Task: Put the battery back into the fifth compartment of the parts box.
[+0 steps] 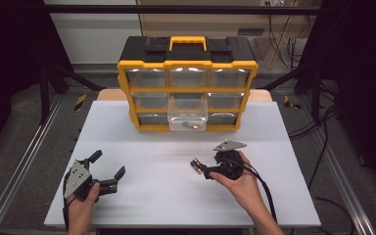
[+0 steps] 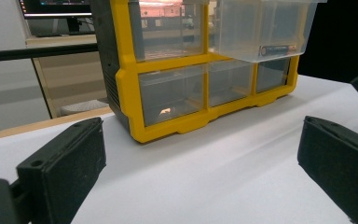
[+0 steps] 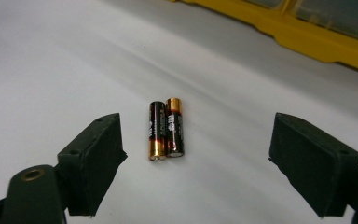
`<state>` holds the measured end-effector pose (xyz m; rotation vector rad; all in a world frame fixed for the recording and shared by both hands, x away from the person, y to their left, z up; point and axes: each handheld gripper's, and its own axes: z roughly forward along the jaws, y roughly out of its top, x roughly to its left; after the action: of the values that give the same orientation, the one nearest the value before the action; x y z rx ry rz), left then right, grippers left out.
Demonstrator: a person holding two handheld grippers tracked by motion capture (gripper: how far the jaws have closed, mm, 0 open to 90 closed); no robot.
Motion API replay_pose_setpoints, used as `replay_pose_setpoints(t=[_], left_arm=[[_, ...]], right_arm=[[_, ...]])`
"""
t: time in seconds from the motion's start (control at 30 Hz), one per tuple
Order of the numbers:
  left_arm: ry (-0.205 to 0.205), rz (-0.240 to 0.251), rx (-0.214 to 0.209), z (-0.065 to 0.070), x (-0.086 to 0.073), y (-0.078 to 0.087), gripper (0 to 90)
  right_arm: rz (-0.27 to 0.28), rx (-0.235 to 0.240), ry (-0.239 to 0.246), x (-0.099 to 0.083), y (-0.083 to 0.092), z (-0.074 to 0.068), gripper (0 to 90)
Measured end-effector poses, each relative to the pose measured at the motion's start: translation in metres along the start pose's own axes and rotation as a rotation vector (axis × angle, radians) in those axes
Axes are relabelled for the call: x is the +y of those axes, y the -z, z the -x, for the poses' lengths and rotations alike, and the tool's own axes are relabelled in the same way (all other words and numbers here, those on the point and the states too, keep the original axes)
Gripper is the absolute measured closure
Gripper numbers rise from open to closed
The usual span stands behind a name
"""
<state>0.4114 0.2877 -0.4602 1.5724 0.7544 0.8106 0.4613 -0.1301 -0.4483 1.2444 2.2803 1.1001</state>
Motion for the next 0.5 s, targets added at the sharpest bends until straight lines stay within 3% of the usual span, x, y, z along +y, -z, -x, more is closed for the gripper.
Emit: replay_pose_setpoints(t=[0.17, 0.5], left_arm=[[-0.001, 0.000, -0.001, 0.000, 0.000, 0.000, 0.9], [-0.002, 0.000, -0.003, 0.000, 0.000, 0.000, 0.9]], right_arm=[[-0.022, 0.011, 0.006, 0.000, -0.010, -0.003, 24.1], [-0.035, 0.011, 0.014, 0.000, -0.026, -0.002, 47.5]])
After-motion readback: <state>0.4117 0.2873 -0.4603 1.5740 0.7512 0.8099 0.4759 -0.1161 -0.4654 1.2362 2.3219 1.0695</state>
